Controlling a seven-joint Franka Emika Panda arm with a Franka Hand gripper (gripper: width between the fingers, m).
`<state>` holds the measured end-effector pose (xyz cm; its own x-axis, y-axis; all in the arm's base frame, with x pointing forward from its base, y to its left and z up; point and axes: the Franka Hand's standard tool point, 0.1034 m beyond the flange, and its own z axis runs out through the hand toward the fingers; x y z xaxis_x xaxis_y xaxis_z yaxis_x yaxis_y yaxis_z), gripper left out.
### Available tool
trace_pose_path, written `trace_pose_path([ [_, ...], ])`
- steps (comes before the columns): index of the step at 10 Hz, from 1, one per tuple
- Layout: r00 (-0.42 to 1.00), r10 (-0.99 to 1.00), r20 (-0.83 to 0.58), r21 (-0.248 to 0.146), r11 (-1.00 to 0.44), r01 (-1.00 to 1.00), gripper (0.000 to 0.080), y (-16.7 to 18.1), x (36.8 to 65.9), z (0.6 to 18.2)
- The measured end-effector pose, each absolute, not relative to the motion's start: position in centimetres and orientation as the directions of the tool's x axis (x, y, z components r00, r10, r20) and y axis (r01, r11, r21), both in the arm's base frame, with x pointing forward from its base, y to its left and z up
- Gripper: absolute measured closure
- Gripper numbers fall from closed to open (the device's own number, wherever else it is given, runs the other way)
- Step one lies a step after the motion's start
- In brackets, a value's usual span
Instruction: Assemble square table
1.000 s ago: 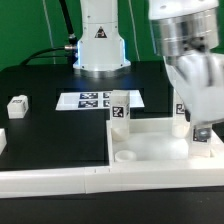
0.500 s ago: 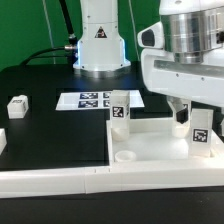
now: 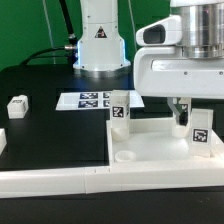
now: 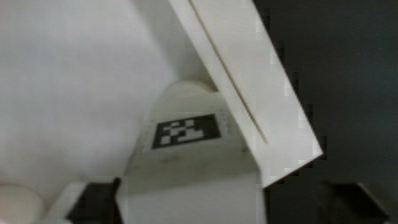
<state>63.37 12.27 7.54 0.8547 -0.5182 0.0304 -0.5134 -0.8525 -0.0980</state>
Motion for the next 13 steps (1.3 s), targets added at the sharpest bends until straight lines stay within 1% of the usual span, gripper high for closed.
trace_pose_path([
  [1,0.821,-0.57,0.024,-0.098,-0.819,-0.565,0.0451,12.15,63.34,7.51],
  [2,0.768,-0.641,0.012,-0.092,-0.765,-0.637,0.0451,11.77,63.16,7.36],
  [3,0.715,-0.699,0.004,-0.091,-0.713,-0.696,0.0501,11.75,63.12,7.34],
  [5,0.636,-0.772,-0.007,-0.091,-0.633,-0.769,0.0501,11.63,63.11,7.31],
  [6,0.488,-0.872,-0.037,-0.093,-0.483,-0.871,0.0502,11.3,63.11,7.3],
  [7,0.285,-0.955,-0.082,-0.087,-0.278,-0.957,0.0502,11.34,62.96,7.22],
  [8,0.084,-0.987,-0.139,-0.076,-0.074,-0.994,0.0504,11.69,62.82,7.11],
  [9,-0.099,-0.977,-0.188,-0.063,0.113,-0.992,0.0504,12.01,62.93,7.12],
  [10,-0.219,-0.954,-0.206,-0.049,0.234,-0.971,0.0505,12.12,62.94,7.16],
  [11,-0.279,-0.937,-0.209,-0.038,0.293,-0.956,0.0505,12.1,62.94,7.15],
  [12,-0.305,-0.929,-0.208,-0.029,0.318,-0.948,0.0505,11.98,62.89,7.09],
  [13,-0.334,-0.919,-0.209,-0.023,0.346,-0.938,0.0411,12.05,62.87,7.07],
])
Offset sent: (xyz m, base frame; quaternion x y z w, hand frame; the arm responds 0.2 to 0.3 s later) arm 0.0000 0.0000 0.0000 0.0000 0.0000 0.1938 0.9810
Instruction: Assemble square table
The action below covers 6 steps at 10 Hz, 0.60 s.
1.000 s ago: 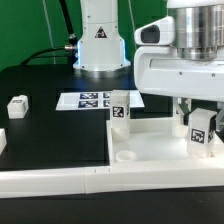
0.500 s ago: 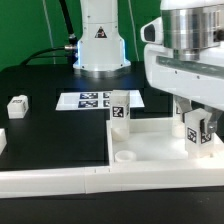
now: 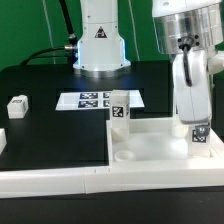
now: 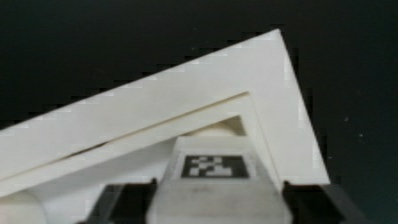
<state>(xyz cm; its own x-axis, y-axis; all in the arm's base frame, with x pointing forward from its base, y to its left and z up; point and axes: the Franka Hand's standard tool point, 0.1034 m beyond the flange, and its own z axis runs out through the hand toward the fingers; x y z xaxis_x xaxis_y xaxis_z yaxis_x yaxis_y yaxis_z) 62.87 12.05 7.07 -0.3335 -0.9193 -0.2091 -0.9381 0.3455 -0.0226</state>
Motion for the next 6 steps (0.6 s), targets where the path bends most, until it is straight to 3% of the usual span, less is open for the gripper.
trace_pose_path([
  [1,-0.272,-0.94,-0.206,-0.035,0.285,-0.958,0.0252,12.1,62.9,7.1],
  [2,-0.112,-0.98,-0.163,-0.037,0.119,-0.992,0.0252,12.4,62.3,6.9],
  [3,0.125,-0.986,-0.11,-0.065,-0.118,-0.991,0.0172,12.9,62.5,6.8],
  [4,0.312,-0.947,-0.08,-0.113,-0.303,-0.946,0.0172,13.4,62.5,6.3],
  [6,0.386,-0.92,-0.071,-0.115,-0.376,-0.919,0.0151,13.1,62.4,6.2],
])
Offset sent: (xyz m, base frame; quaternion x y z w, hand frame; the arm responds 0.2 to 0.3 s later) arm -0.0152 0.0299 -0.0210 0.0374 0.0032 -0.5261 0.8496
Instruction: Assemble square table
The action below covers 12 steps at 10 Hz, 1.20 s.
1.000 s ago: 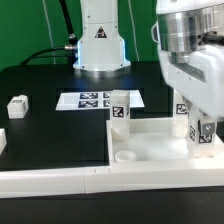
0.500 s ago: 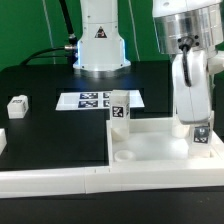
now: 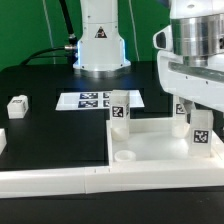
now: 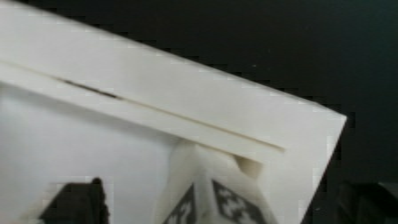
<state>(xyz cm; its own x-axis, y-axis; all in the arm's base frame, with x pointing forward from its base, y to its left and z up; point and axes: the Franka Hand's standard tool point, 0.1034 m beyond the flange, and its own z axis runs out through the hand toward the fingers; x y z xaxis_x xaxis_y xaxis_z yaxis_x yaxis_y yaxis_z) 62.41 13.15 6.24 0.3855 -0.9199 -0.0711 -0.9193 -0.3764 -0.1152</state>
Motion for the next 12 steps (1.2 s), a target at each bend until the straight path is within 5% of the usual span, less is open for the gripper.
trace_pose_path([
  [4,0.873,-0.485,0.042,-0.098,-0.872,-0.48,0.015,12.5,63.1,6.6],
  [6,0.877,-0.477,0.054,-0.104,-0.877,-0.47,0.015,12.7,63.2,6.6],
  [8,0.867,-0.496,0.051,-0.102,-0.866,-0.489,0.0388,12.5,63.1,6.6],
  [9,0.827,-0.561,0.039,-0.099,-0.826,-0.555,0.0388,12.1,62.9,6.4],
  [10,0.775,-0.631,0.03,-0.101,-0.773,-0.626,0.0509,12.1,62.9,6.4],
  [12,0.68,-0.733,0.015,-0.105,-0.677,-0.728,0.0509,12.0,62.9,6.4],
])
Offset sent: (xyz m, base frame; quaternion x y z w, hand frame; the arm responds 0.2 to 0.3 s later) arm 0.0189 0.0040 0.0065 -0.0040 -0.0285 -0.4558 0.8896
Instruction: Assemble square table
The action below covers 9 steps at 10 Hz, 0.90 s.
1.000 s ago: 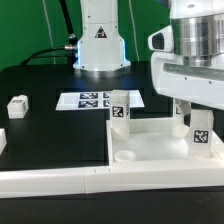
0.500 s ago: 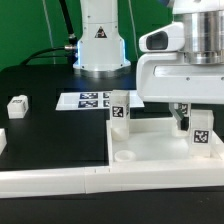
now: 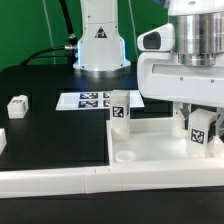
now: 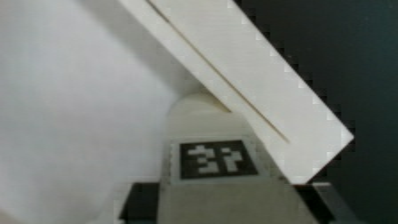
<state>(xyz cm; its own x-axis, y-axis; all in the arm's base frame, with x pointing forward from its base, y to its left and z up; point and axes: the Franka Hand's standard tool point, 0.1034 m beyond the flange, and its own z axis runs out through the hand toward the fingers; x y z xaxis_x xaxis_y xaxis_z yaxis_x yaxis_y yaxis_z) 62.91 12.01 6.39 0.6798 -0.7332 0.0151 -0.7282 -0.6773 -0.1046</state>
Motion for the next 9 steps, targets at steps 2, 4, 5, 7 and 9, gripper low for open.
trace_pose_path([
  [2,0.489,-0.872,-0.031,-0.11,-0.484,-0.868,0.0509,11.56,62.94,6.44],
  [4,0.11,-0.986,-0.124,-0.094,-0.099,-0.991,0.0509,11.81,62.85,6.33],
  [5,-0.057,-0.983,-0.174,-0.079,0.072,-0.994,0.0509,12.08,62.94,6.32],
  [7,-0.247,-0.946,-0.21,-0.047,0.262,-0.964,0.0509,12.09,63.09,6.4],
  [9,-0.329,-0.921,-0.209,-0.016,0.34,-0.94,0.0509,11.54,63.14,6.44],
])
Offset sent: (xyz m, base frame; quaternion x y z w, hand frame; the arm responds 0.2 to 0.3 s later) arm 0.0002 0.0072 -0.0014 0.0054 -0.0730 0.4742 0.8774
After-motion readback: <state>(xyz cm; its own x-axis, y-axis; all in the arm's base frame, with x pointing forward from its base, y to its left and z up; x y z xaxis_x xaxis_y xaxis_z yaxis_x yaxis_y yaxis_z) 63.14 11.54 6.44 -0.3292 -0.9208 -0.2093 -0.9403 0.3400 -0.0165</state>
